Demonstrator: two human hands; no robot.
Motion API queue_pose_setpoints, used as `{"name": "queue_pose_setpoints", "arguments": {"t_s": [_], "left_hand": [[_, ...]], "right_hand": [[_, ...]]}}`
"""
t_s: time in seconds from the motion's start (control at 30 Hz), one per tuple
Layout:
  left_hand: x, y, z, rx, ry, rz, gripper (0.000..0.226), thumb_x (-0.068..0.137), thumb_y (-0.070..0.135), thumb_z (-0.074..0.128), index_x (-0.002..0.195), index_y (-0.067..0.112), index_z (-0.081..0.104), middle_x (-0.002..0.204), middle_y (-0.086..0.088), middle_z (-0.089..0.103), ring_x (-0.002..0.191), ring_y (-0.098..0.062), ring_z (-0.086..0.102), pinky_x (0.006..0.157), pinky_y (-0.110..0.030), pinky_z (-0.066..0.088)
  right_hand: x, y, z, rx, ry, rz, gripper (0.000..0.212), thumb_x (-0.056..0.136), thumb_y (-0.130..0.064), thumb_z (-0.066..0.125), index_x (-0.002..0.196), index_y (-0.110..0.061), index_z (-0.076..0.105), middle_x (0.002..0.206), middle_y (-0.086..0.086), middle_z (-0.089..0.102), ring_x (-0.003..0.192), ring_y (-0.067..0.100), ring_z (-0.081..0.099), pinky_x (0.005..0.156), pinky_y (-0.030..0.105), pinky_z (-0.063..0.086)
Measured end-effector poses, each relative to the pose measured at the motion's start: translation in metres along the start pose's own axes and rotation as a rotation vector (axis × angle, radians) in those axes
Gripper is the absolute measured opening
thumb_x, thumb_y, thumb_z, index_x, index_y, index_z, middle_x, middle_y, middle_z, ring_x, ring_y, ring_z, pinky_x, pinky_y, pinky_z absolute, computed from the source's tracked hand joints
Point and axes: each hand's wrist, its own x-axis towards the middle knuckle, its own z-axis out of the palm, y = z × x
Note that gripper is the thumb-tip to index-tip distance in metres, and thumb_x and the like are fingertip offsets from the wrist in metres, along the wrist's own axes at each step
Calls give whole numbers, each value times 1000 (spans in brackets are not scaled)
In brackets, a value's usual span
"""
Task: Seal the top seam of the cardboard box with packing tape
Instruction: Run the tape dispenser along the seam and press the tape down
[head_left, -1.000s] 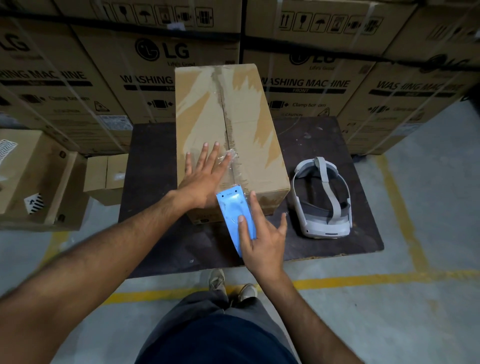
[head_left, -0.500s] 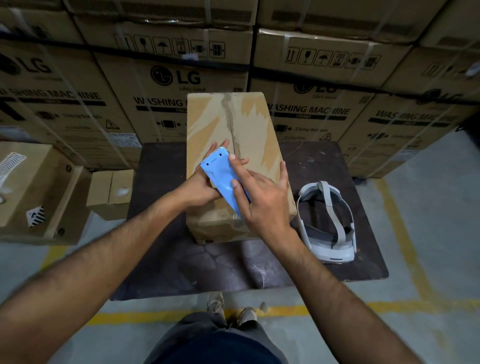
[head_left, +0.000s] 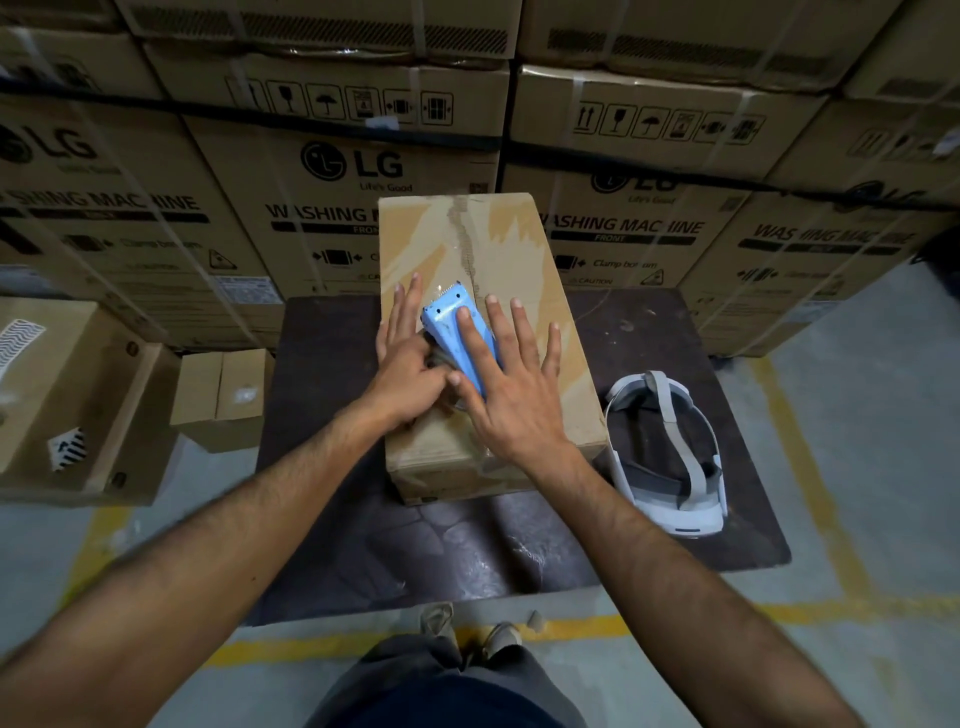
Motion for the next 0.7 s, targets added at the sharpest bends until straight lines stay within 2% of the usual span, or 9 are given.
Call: {"name": "queue_pose_setpoints", "arguments": {"t_s": [0.07, 0.1, 0.17, 0.23, 0.33, 0.47, 0.57, 0.63, 0.7], "left_hand": [[-2, 6, 1, -78, 27, -39, 70, 91, 16, 64, 158, 10, 45, 179, 8, -10, 165, -17, -15, 131, -46, -9], [-2, 7, 1, -86, 31, -44, 73, 90, 24, 62, 160, 18, 42, 179, 7, -11, 165, -17, -14, 131, -46, -8], [1, 6, 5, -46, 34, -65, 72, 87, 36, 58, 158, 32, 47, 179, 8, -14, 165, -17, -15, 129, -49, -7], [4, 4, 8, -14, 57, -110, 63, 92, 37, 64, 154, 35, 53, 178, 10, -17, 164, -17, -18, 130, -54, -7], [7, 10, 11, 12, 89, -137, 54, 95, 35, 71, 148, 31, 58, 178, 8, -16, 164, -18, -17, 130, -56, -5], [9, 21, 13, 30, 151, -160, 50, 88, 45, 79, 134, 28, 68, 180, 4, -5, 166, -20, -10, 130, -58, 1], [10, 27, 19, 107, 225, -180, 46, 81, 50, 84, 117, 25, 69, 180, 2, 6, 166, -19, -6, 130, -57, 3], [11, 31, 27, 170, 271, -197, 43, 79, 47, 83, 109, 21, 66, 180, -1, 10, 166, -21, -4, 130, -61, 5], [14, 36, 35, 227, 298, -223, 51, 78, 51, 81, 110, 17, 64, 179, -3, 12, 166, -24, -5, 130, -64, 4]], "right_hand": [[2, 4, 5, 23, 4, -14, 62, 113, -57, 21, 170, -35, 15, 179, 6, 19, 166, 31, 14, 127, 71, 13], [2, 5, 7, 37, 8, -11, 60, 114, -53, 24, 170, -36, 16, 179, 6, 19, 166, 31, 15, 127, 71, 13], [3, 7, 9, 74, 2, 19, 58, 114, -45, 31, 170, -38, 17, 180, 5, 18, 166, 30, 13, 128, 70, 11], [4, 6, 9, 152, -33, 72, 59, 113, -40, 33, 169, -42, 16, 180, 2, 17, 167, 28, 11, 129, 69, 11], [11, 7, 7, 357, -101, 162, 60, 111, -37, 31, 167, -49, 15, 180, -1, 18, 167, 23, 11, 130, 65, 16], [24, 24, 5, 741, -161, 216, 67, 101, -37, 40, 166, -40, 30, 174, -2, 33, 161, 14, 27, 131, 51, 28], [33, 42, 3, 993, -256, 244, 67, 95, -37, 53, 162, -31, 45, 166, 1, 46, 155, 13, 39, 130, 43, 32], [41, 55, 0, 1094, -320, 250, 69, 92, -42, 71, 157, -31, 52, 159, -2, 54, 150, 12, 47, 127, 42, 38], [49, 66, -3, 1129, -367, 256, 78, 85, -42, 86, 155, -30, 55, 154, -6, 59, 145, 6, 52, 122, 28, 41]]}}
